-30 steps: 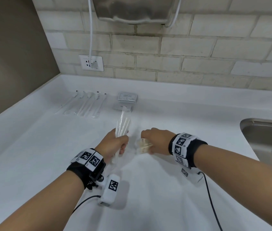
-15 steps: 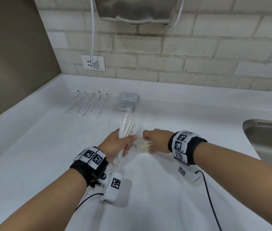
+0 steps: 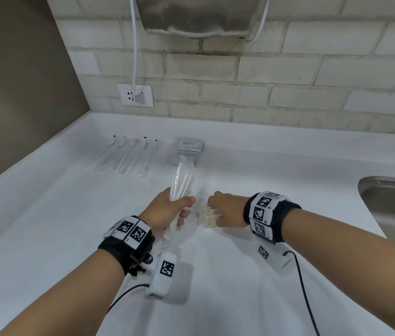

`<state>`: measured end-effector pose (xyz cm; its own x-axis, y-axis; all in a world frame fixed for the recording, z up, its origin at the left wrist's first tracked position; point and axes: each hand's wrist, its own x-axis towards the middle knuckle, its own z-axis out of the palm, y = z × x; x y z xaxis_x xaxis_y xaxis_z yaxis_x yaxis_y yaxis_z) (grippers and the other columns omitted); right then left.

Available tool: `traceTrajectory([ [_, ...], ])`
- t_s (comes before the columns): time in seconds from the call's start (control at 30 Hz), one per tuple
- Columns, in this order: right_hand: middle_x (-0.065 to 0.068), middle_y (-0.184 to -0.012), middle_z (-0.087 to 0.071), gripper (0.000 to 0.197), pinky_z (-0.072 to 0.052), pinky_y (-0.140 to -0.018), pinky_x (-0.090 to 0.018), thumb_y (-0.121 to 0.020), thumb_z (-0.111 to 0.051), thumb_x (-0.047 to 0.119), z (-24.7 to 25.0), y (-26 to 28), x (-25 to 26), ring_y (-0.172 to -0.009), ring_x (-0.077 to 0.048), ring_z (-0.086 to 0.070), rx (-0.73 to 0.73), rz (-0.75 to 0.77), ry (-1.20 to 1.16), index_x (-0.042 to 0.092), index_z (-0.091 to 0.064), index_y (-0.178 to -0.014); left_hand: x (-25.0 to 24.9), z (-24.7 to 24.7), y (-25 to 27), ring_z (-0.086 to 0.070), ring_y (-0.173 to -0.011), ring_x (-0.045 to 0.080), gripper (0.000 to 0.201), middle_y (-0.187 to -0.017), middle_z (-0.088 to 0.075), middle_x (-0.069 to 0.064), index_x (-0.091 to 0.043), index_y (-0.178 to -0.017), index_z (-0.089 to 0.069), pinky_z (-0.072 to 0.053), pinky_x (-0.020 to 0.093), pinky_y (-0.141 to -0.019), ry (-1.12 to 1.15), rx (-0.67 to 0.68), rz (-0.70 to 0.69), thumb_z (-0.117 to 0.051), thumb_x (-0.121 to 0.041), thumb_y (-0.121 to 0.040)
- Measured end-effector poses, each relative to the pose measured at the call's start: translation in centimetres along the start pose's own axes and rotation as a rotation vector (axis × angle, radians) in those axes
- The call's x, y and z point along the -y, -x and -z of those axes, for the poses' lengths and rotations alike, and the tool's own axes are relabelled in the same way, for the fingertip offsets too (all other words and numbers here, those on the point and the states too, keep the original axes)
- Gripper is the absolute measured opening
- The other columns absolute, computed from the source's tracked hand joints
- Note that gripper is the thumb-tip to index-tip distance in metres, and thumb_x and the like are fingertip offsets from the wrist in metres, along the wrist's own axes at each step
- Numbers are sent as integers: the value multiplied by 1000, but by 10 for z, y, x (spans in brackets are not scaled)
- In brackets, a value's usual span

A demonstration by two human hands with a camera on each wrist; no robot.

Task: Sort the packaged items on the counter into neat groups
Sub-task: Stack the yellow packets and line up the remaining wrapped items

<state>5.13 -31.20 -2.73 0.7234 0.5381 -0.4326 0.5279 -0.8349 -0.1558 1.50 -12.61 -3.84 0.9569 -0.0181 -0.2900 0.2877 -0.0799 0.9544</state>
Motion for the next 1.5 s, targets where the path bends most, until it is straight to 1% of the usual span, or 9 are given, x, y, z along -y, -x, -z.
traceTrajectory([
  [0.4, -2, -125, -53, 50, -42, -80, -28, -84, -62, 26, 72, -73, -50, -98, -18, -50, -102, -270, -349, 16, -47, -131, -14, 50, -16, -52, -56, 13, 26, -88, -58, 9, -10, -113, -58, -44, 28, -52, 33, -65, -26, -65, -15, -88],
  [0.63, 0, -117, -55, 49, -46, -73, -28, -86, -57, 15, 92, -94, -82, -91, -19, -52, 8, -404, -266, 15, -51, -134, -23, 53, -54, -51, -55, 14, 30, -89, -56, 12, -6, -117, -57, -43, 29, -53, 71, -26, -16, -65, -13, -88],
  [0.77, -7, -127, -61, 41, -47, -78, -26, -86, -54, 17, 87, -104, -91, -101, -24, -59, -42, -415, -262, 11, -59, -127, -25, 50, -73, -51, -55, 15, 31, -87, -56, 12, -1, -114, -57, -43, 30, -53, 74, 8, -12, -66, -14, -87],
  [0.9, -5, -148, -40, 59, -39, -106, -35, -87, -56, 23, 82, -108, -96, -134, -28, -41, -78, -440, -243, 25, -42, -144, -23, 50, -80, -50, -55, 18, 27, -78, -57, 9, -5, -103, -61, -42, 33, -57, 67, 43, -6, -69, -19, -82],
  [1.13, -3, -148, -31, 86, -32, -109, -36, -80, -71, 22, 93, -77, -38, -134, -24, -31, -463, -23, -358, 28, -22, -151, -20, 51, -71, -51, -53, 14, 18, -83, -57, 9, -8, -101, -58, -44, 30, -53, 61, 118, -17, -67, -10, -86],
  [1.23, -1, -150, -28, 102, -29, -112, -34, -73, -77, 19, 93, -60, 7, -134, -19, -29, -488, 174, -361, 29, -14, -152, -18, 48, -62, -52, -56, 15, 22, -82, -56, 10, -7, -106, -59, -44, 31, -54, 105, 148, -21, -67, -8, -85],
  [1.3, 0, -154, -21, 104, -29, -113, -32, -76, -75, 21, 89, -54, 27, -137, -17, -29, -456, 158, -465, 28, -6, -153, -18, 46, -52, -53, -59, 18, 26, -85, -55, 12, -4, -111, -59, -45, 31, -55, 182, 192, -33, -66, -6, -86],
  [1.4, -3, -142, -38, 90, -45, -99, -30, -85, -70, 33, 81, -47, 41, -118, -20, -54, -431, -14, -744, 24, -11, -152, -20, 44, -36, -60, -68, 22, 27, -89, -60, 13, -8, -113, -59, -49, 33, -59, 288, 267, -47, -68, -5, -87],
  [1.5, -3, -110, -55, 57, -48, -78, -25, -84, -73, 29, 69, -39, 43, -85, -13, -59, -528, -28, -837, 18, -44, -131, -15, 38, -24, -65, -78, 25, 31, -97, -67, 16, -3, -116, -59, -54, 34, -63, 327, 316, -55, -69, -4, -86],
])
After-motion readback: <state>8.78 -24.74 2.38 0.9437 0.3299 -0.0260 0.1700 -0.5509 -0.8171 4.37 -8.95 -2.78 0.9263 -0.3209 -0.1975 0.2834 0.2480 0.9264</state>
